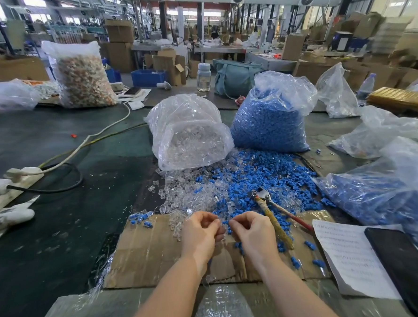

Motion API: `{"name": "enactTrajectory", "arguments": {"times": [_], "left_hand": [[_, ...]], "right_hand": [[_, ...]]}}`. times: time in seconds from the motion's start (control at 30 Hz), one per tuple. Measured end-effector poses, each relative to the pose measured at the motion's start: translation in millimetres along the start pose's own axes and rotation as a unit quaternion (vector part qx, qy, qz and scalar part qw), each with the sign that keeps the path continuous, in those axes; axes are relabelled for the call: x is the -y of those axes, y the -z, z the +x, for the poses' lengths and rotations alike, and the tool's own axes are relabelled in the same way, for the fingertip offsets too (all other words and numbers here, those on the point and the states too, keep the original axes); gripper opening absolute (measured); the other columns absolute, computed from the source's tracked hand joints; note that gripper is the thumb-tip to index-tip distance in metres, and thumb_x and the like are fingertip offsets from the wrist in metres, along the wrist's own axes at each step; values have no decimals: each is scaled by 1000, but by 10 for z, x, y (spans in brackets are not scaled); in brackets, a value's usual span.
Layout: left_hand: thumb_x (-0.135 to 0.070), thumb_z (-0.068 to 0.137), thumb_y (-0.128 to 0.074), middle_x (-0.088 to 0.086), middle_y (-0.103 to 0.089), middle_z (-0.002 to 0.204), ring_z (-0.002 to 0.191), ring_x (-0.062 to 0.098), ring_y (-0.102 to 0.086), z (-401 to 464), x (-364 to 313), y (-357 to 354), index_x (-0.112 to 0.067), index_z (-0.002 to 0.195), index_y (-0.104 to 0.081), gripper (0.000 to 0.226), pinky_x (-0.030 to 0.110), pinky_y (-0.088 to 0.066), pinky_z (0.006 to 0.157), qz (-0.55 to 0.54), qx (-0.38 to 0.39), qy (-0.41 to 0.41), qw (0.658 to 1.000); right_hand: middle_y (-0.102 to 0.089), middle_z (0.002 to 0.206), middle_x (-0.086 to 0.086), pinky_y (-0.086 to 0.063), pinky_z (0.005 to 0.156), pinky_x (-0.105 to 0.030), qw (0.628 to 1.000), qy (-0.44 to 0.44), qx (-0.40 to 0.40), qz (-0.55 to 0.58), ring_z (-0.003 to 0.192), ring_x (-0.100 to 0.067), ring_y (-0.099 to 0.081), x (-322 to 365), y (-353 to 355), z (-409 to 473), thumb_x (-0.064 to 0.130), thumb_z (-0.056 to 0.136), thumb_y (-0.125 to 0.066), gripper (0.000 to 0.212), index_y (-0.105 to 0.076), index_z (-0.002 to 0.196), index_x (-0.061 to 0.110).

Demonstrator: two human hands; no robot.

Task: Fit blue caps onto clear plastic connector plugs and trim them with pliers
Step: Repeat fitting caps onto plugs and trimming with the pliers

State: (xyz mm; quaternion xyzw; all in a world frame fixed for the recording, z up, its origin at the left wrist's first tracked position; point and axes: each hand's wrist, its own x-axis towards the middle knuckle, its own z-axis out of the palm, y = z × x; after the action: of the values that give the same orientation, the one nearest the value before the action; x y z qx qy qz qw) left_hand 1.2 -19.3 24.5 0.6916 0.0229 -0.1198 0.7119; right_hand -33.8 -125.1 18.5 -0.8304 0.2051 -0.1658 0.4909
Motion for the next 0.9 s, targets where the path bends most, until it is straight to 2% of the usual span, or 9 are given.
{"name": "enactTrajectory", "arguments": {"times": [0.1,0.2,0.3,0.47,0.53,0.6,0.67,0.77,0.9], "left_hand": [[3,89,-56,8,-63,75,63,11,-63,-34,-11,5,-4,86,-58,8,17,-52,54,-8,4,1,1000],[3,88,-56,8,-63,74,60,7,-63,-55,-21,10,-3,88,-59,7,17,-52,53,1,4,0,1000],[2,88,-58,6,-62,72,56,6,-62,-63,-31,3,-6,85,-60,8,20,-51,52,16,-1,-4,1000],[3,85,-61,13,-64,77,66,16,-62,-59,-22,-8,-6,84,-61,9,29,-53,63,55,-12,-23,998],[2,84,-62,10,-64,74,64,14,-61,-55,-6,-20,-9,81,-62,12,24,-52,60,79,-16,-39,996],[2,84,-62,4,-61,69,56,4,-57,-56,9,-32,-11,79,-62,14,14,-47,52,95,-21,-55,994],[2,84,-62,2,-60,66,53,0,-55,-57,20,-43,-13,77,-61,16,10,-44,49,106,-27,-65,992],[1,84,-62,2,-61,68,58,6,-57,-66,28,-60,-17,74,-59,21,16,-50,55,136,-31,-83,987],[1,85,-61,2,-62,68,62,11,-62,-68,32,-65,-16,76,-60,20,18,-52,58,123,-29,-86,988]], "right_hand": [[-64,75,6,-41,57,-8,1000,12,-5,-28,70,-4,-59,-3,-1,-7,19,86,-67,7,-64,79,18],[-62,71,9,-40,54,-8,999,20,1,-42,66,-1,-57,-7,-11,-15,22,87,-66,10,-63,78,19],[-62,68,10,-40,54,-11,999,17,7,-45,63,-2,-57,-6,-19,-14,23,87,-66,12,-62,75,20],[-64,72,6,-50,63,-26,997,3,6,-71,67,-10,-60,15,-33,-11,26,87,-65,12,-63,77,19],[-63,72,7,-45,60,-22,997,4,4,-80,66,-8,-58,26,-39,-16,27,86,-65,13,-62,76,19],[-63,71,6,-41,56,-19,997,5,6,-79,64,-7,-56,39,-44,-21,26,86,-64,14,-62,75,19],[-63,69,3,-46,58,-24,998,1,11,-61,64,-11,-58,47,-46,-23,24,86,-65,15,-63,73,15],[-64,66,0,-51,61,-30,1000,-3,13,-23,63,-16,-60,51,-30,-30,20,85,-66,18,-64,70,12],[-66,64,2,-49,58,-23,1000,8,16,14,62,-12,-61,34,31,-34,16,81,-72,13,-68,69,14]]}}
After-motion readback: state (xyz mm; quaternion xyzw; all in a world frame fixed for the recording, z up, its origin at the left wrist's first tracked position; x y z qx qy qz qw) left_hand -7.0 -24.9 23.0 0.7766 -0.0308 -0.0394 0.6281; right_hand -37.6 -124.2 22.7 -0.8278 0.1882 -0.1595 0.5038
